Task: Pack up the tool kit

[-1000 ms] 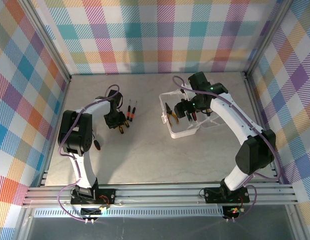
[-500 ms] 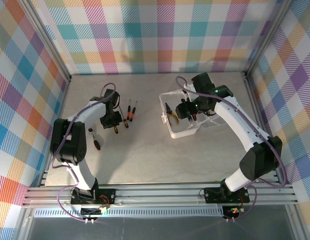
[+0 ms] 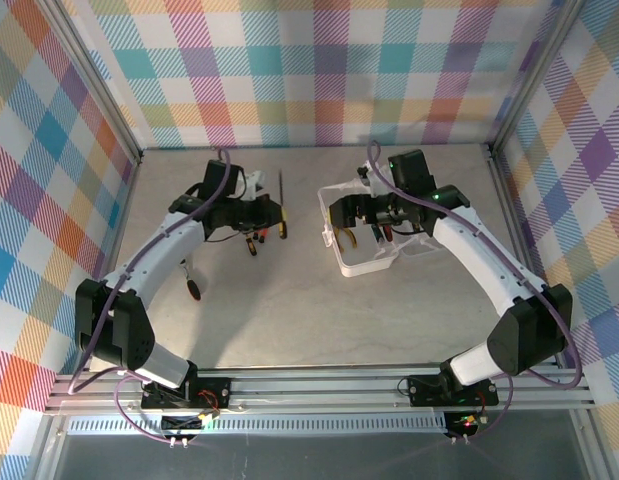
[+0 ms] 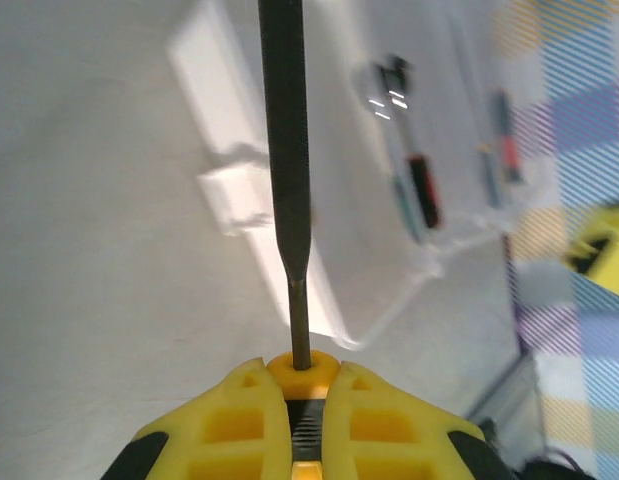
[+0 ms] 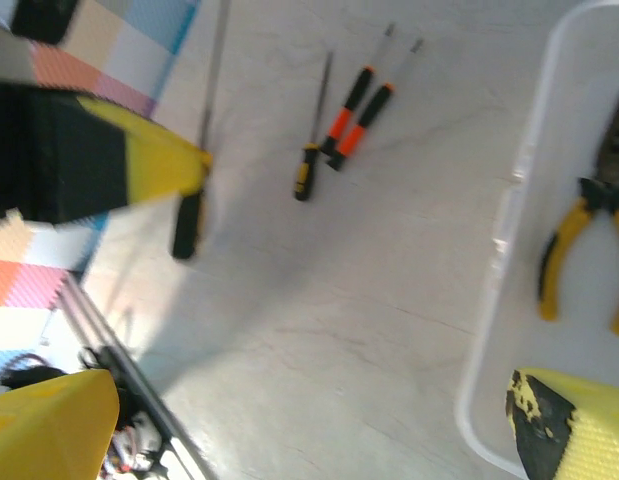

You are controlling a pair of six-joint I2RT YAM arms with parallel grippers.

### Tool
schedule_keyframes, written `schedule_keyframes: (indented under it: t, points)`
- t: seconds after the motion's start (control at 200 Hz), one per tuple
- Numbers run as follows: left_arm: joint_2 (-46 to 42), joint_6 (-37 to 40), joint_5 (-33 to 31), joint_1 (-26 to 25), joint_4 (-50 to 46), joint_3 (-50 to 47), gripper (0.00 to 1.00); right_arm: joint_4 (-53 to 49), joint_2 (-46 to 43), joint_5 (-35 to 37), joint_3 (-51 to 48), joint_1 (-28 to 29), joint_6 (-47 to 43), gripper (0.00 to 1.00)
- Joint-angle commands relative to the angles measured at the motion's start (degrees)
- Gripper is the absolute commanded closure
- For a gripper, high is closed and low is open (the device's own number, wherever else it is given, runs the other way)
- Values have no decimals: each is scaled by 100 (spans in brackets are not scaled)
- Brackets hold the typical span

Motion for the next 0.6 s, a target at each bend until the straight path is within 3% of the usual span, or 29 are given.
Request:
schedule_keyframes:
  t: [0.0,0.24,0.485,0.595]
  points:
    - [-87,-241,800,-298,761,114,100,589,156,-493,229,5,506,0]
    - [93,-317,805,-843,998,313,100,744,412,-406,374,5,625,6]
    - [343,-459,885,-1062,1307,363,100,1013,700,-502,418,27,835,15]
    - [388,-459,886,-1093,1306,388,100,1023,752,-502,441,40,847,24]
